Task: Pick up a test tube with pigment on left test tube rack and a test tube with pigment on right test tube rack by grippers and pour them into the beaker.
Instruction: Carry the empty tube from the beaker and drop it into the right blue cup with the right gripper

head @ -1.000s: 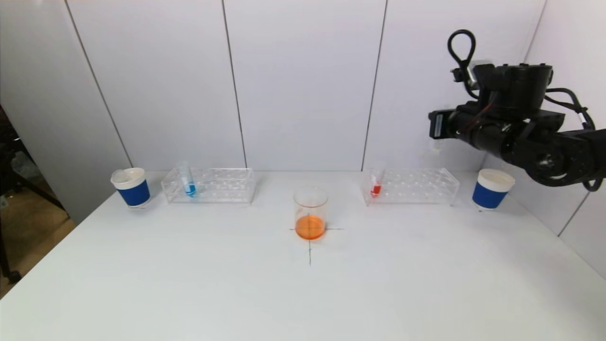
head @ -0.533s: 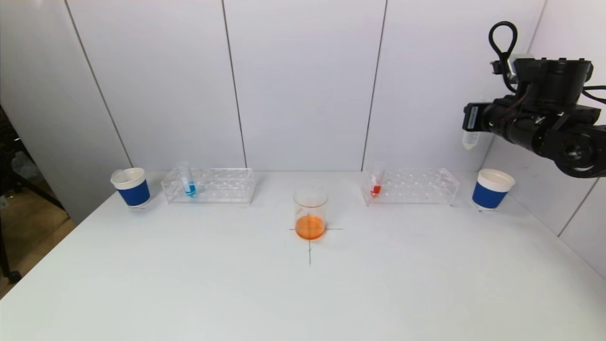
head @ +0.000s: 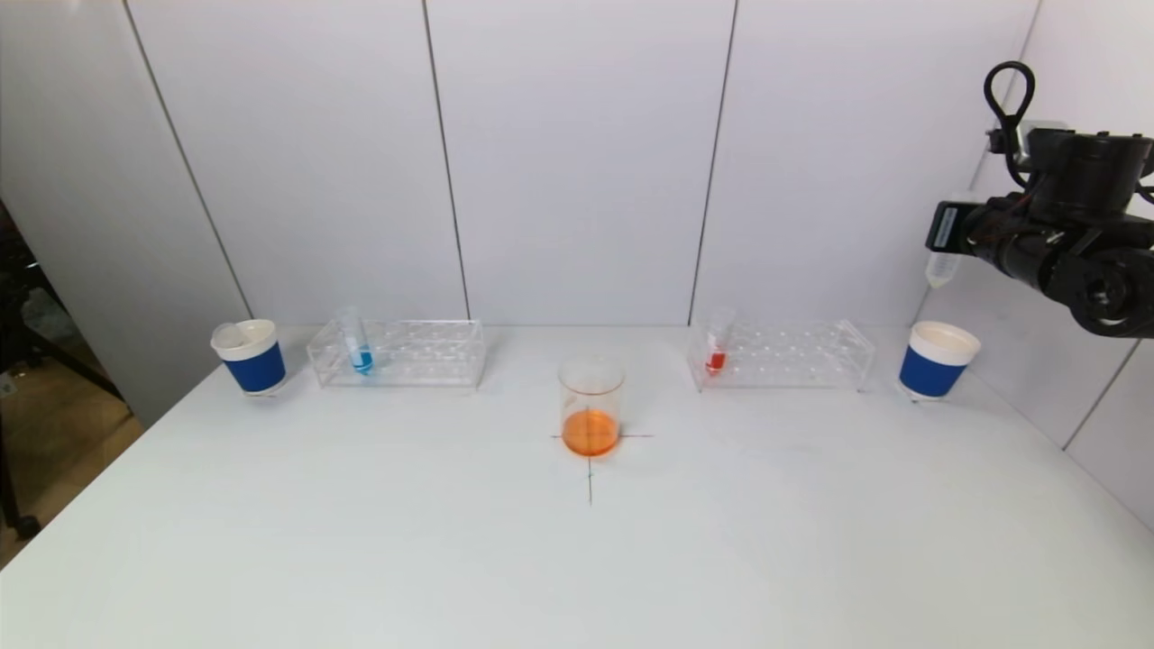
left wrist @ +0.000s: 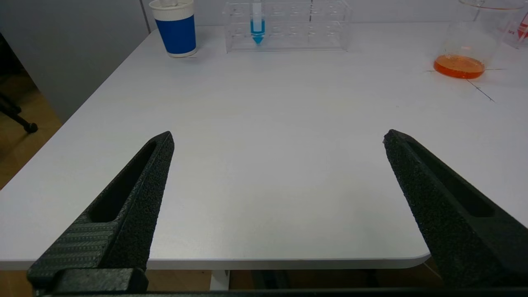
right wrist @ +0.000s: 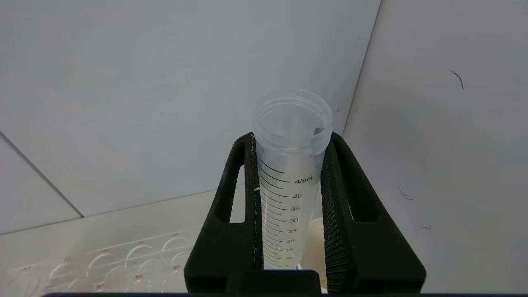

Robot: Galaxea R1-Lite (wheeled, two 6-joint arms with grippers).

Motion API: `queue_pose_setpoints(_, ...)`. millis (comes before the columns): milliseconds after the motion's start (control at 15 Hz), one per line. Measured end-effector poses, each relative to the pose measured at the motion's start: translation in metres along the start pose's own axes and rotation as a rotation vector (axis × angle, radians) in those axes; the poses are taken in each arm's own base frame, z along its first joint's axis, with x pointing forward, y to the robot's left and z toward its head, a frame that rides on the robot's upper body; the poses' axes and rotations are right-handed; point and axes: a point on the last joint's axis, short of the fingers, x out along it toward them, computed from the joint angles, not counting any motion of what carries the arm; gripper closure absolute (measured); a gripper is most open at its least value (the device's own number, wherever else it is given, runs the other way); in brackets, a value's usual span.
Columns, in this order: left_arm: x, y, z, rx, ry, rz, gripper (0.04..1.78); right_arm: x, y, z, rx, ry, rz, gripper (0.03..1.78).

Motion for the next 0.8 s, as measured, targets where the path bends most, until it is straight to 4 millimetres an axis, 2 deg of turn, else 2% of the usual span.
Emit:
queue_pose_setpoints(400, 0.000, 0.000, 0.000, 0.000, 0.000, 0.000, 0.04, 0.030, -0.023, -0.035, 0.005, 0.022, -0.059, 1.34)
queue_pose_setpoints(800, 0.000, 0.000, 0.000, 0.000, 0.000, 0.000, 0.04, 0.041, -0.036, -0.057, 0.003, 0.077, -0.090, 1.34)
